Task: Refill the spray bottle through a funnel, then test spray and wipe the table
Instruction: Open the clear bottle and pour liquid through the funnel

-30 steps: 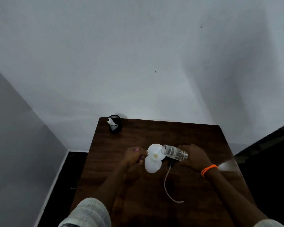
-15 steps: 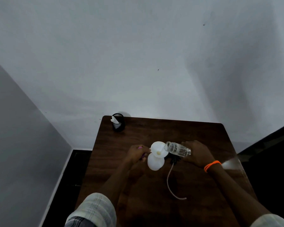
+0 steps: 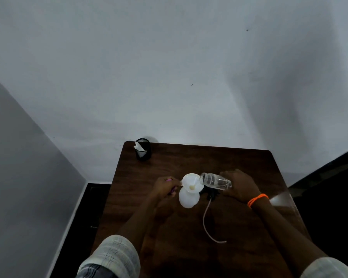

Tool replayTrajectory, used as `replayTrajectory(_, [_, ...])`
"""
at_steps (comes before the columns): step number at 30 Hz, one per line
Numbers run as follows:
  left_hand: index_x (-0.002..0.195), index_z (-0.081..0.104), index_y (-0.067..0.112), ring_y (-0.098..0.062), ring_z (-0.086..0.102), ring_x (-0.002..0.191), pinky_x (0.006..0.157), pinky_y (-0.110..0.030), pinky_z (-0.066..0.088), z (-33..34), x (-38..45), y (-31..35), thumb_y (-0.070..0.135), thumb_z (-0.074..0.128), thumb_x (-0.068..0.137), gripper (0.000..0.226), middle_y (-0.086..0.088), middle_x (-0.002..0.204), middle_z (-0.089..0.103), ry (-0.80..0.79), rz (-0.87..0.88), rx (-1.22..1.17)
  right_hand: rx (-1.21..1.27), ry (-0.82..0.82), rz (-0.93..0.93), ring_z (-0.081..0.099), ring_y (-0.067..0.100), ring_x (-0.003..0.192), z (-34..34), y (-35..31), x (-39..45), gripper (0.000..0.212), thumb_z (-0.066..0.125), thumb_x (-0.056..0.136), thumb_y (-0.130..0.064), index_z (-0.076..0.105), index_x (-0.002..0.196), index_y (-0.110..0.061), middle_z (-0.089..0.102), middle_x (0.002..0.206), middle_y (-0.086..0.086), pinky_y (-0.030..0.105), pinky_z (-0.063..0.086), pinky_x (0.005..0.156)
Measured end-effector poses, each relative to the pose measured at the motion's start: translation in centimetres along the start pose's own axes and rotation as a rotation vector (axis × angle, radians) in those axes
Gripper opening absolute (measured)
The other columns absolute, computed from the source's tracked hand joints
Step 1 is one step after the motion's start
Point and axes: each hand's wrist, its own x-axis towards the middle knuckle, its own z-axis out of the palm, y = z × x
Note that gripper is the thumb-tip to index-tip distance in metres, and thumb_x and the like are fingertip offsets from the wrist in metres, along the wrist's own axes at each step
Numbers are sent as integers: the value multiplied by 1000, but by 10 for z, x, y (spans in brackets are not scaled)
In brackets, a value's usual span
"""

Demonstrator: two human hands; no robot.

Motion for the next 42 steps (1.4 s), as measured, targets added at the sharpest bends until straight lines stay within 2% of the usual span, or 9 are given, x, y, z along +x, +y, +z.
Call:
replayTrajectory(6, [71, 66, 5, -18, 48, 45, 39, -22, 40, 0, -1, -2, 11, 76, 84, 18, -10, 58, 55, -2, 8, 3, -63, -11, 3, 62, 18, 92, 5, 4, 4, 58, 70, 71, -59, 69, 119, -27, 72, 109, -10, 25, 41, 70])
replayTrajectory(9, [71, 65, 5, -17, 48, 44, 38, -20, 39, 0, -2, -1, 13, 75, 86, 19, -8, 57, 55, -8, 18, 13, -59, -10, 6, 62, 18, 91, 6, 5, 5, 57, 77, 72, -52, 69, 120, -24, 72, 110, -8, 23, 37, 70])
replayTrajectory(22, [73, 68, 4, -20, 50, 44, 41, -23, 41, 0, 2, -5, 12, 78, 82, 15, -12, 59, 57, -7, 32, -16, -55, -37, 19, 62, 28, 108, -1, 5, 7, 69, 79, 70, -45, 65, 131, -18, 68, 128, 2, 35, 50, 88])
replayTrajectory(30, [74, 69, 4, -20, 50, 46, 42, -25, 41, 0, 4, -6, 13, 79, 80, 15, -11, 59, 58, -1, 23, -18, -65, -36, 10, 61, 25, 103, -6, 5, 8, 69, 81, 67, -40, 65, 130, -19, 69, 124, -2, 33, 51, 82])
replayTrajectory(35, [79, 69, 2, -20, 50, 47, 42, -25, 41, 0, 4, -6, 13, 79, 81, 15, -10, 60, 58, -2, 5, -27, -88, -39, 12, 60, 23, 105, -5, 8, 9, 69, 80, 70, -45, 64, 132, -21, 67, 128, -2, 33, 50, 83])
replayTrajectory(42, [76, 69, 3, -20, 50, 47, 43, -25, 42, 0, 4, -7, 13, 79, 81, 15, -10, 60, 58, 3, 17, -24, -148, -52, 11, 58, 18, 97, -3, 14, 13, 64, 78, 70, -48, 64, 130, -28, 68, 122, -7, 28, 46, 75])
